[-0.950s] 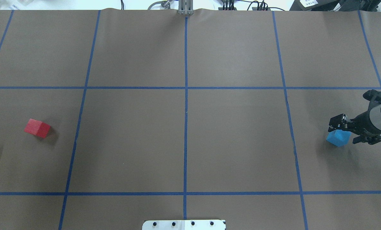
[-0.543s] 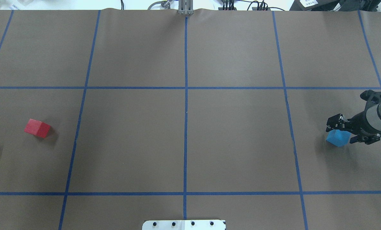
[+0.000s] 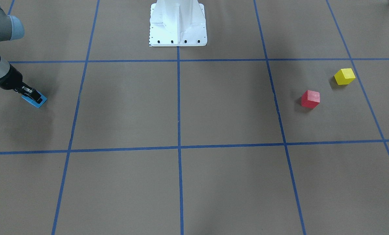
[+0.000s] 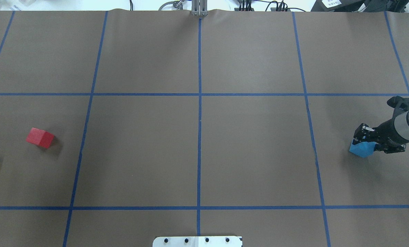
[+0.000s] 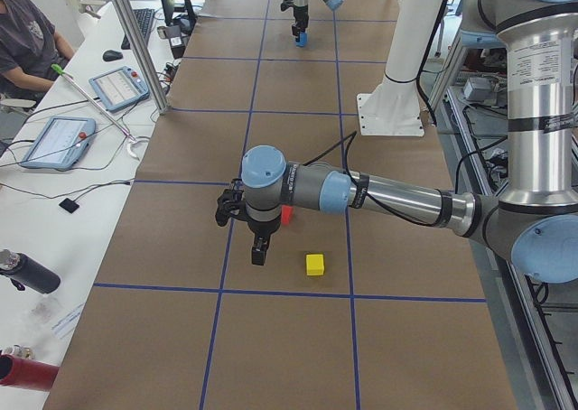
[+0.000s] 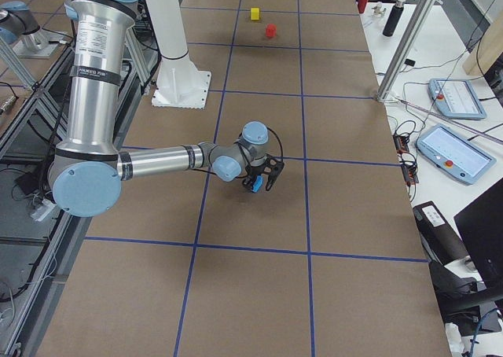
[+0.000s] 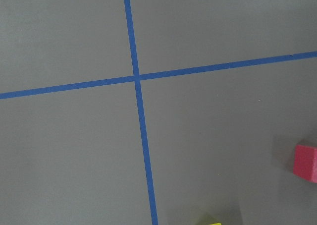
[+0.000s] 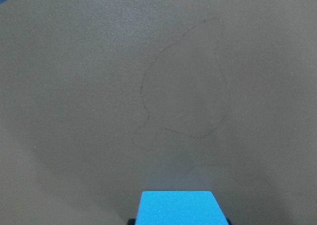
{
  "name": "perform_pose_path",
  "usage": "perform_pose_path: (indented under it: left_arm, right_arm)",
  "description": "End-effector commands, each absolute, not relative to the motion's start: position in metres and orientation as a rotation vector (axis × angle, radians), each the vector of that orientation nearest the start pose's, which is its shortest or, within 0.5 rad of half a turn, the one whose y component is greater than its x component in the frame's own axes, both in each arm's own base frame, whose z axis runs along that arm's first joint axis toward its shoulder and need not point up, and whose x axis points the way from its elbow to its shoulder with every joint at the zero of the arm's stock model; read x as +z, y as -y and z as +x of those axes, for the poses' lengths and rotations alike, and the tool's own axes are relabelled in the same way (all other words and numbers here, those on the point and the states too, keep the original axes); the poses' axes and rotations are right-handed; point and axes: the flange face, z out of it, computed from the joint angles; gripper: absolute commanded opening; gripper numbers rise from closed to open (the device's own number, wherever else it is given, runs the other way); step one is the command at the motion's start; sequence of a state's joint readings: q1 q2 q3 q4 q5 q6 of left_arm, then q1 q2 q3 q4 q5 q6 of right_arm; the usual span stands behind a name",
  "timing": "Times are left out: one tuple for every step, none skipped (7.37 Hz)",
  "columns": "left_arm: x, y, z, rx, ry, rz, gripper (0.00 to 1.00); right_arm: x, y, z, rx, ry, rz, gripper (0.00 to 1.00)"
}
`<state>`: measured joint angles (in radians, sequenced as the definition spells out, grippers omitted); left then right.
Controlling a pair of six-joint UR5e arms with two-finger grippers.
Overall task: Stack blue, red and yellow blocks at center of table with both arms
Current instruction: 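Lower the right gripper onto the blue cube and close on it, then carry the blue cube with the right gripper to the table center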
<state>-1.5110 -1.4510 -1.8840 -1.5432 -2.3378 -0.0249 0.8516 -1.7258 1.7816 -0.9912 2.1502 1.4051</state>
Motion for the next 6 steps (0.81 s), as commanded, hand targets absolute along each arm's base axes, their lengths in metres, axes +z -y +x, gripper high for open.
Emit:
perform_pose_path:
  left_arm:
    - [0.563, 0.447, -0.038, 0.096, -0.771, 0.126, 1.0]
    - [0.56, 0.447, -0.038, 0.098, -0.772, 0.13, 1.0]
    - [0.559, 0.447, -0.038, 0.099, -0.772, 0.133, 1.0]
    - [0.557, 0.448, -0.037, 0.104, -0.772, 0.138, 1.0]
    - [0.557, 0.448, -0.037, 0.105, -0.772, 0.138, 1.0]
    - [0.558, 0.448, -0.037, 0.104, -0.772, 0.135, 1.0]
  right_arm:
    - [0.541, 0.398, -0.241, 0.441, 0.868, -0.205, 0.0]
    - [0.519, 0.413, -0.256, 0.433, 0.881, -0.198, 0.0]
    - [0.472, 0.44, -0.292, 0.418, 0.874, -0.207, 0.0]
    - [0.42, 0.464, -0.322, 0.402, 0.867, -0.211, 0.0]
    - [0.382, 0.473, -0.353, 0.372, 0.868, -0.206, 0.0]
    - [0.341, 0.481, -0.393, 0.334, 0.883, -0.179, 0.0]
